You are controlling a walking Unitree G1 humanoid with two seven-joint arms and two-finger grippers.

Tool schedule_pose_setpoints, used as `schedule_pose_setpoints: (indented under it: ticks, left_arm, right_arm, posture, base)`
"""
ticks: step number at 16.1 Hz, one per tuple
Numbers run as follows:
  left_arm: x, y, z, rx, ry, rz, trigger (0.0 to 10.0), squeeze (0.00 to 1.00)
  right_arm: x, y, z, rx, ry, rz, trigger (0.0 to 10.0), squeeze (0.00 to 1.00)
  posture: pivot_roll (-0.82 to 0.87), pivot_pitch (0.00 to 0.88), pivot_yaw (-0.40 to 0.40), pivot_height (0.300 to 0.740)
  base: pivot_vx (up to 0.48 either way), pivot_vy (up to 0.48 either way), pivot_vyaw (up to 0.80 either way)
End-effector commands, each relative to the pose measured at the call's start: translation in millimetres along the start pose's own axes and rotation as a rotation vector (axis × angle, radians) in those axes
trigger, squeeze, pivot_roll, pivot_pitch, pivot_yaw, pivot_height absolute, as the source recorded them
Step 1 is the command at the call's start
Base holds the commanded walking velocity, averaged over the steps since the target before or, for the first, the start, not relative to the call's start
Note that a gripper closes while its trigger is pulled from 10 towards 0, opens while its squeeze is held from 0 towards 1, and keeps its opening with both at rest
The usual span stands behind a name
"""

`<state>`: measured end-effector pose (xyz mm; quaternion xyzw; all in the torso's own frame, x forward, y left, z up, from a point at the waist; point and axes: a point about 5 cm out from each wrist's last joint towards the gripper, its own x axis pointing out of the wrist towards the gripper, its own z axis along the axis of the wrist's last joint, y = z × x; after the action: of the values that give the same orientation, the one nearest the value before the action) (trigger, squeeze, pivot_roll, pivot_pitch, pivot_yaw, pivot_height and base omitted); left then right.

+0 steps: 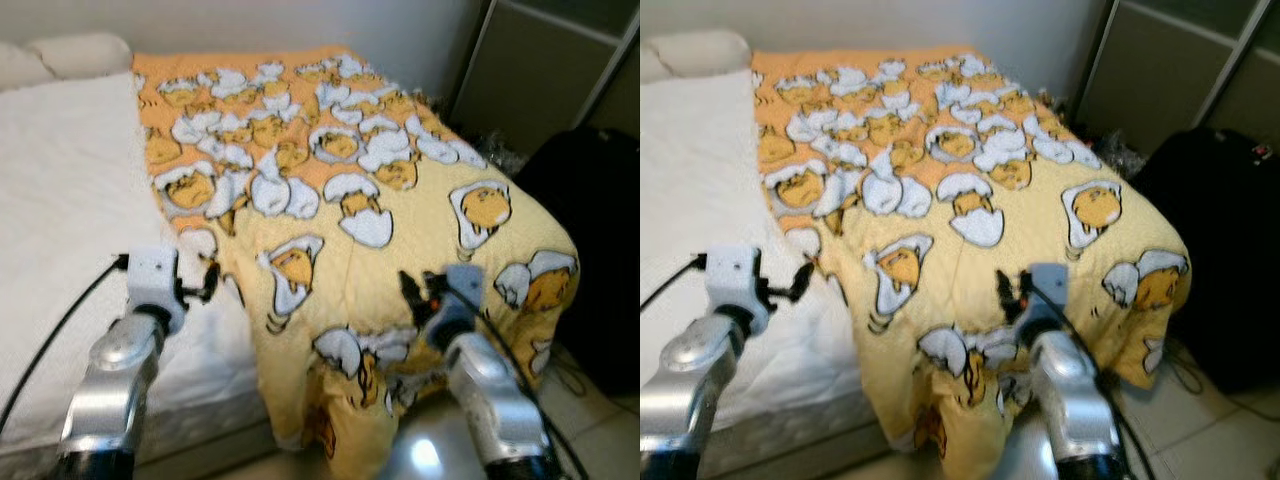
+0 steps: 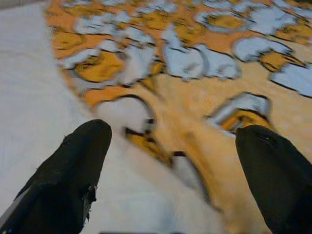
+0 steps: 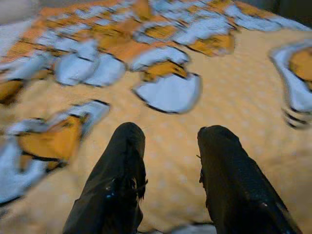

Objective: Clean up the room

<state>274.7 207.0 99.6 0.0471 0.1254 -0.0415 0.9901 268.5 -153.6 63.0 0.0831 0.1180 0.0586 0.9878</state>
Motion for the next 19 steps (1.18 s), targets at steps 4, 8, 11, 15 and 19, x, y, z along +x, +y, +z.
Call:
schedule_pose_setpoints:
  ticks: [4,8,11,15,19]
  left_arm:
    - [3.9,4.7,-9.3,-0.019,0.035,-0.021,10.0,0.00]
    - [30.4,3.6,-20.5,-0.105,0.115,-0.133,10.0,1.00]
    - [44.8,-4.9,-34.6,-0.162,0.190,-0.192,10.0,1.00]
    - [56.8,-26.2,-58.3,-0.276,0.302,-0.254,10.0,1.00]
    - [56.5,-39.5,-77.8,-0.131,0.411,-0.220,10.0,1.00]
  right_arm:
    - [-10.4,0.3,7.6,0.039,-0.045,0.032,10.0,1.00]
    - [-21.9,-5.6,20.2,-0.007,-0.060,0.100,10.0,1.00]
    - [-36.1,-3.9,21.6,-0.066,-0.005,0.190,10.0,1.00]
    - [-62.9,5.5,23.1,-0.066,0.105,0.350,10.0,1.00]
    - [-84.0,6.1,23.4,-0.098,0.225,0.468,10.0,1.00]
  posture:
    - [-0.02,0.000,-0.006,0.740]
    - [-0.09,0.000,0.029,0.740]
    - [-0.13,0.000,0.017,0.740]
    - [-0.17,0.000,0.005,0.740]
    - [-0.23,0.008,-0.004,0.740]
  base:
    - [0.000,0.000,0.00]
    - [0.000,0.000,0.00]
    - [0.000,0.000,0.00]
    - [0.000,0.000,0.00]
    - [0.000,0.000,0.00]
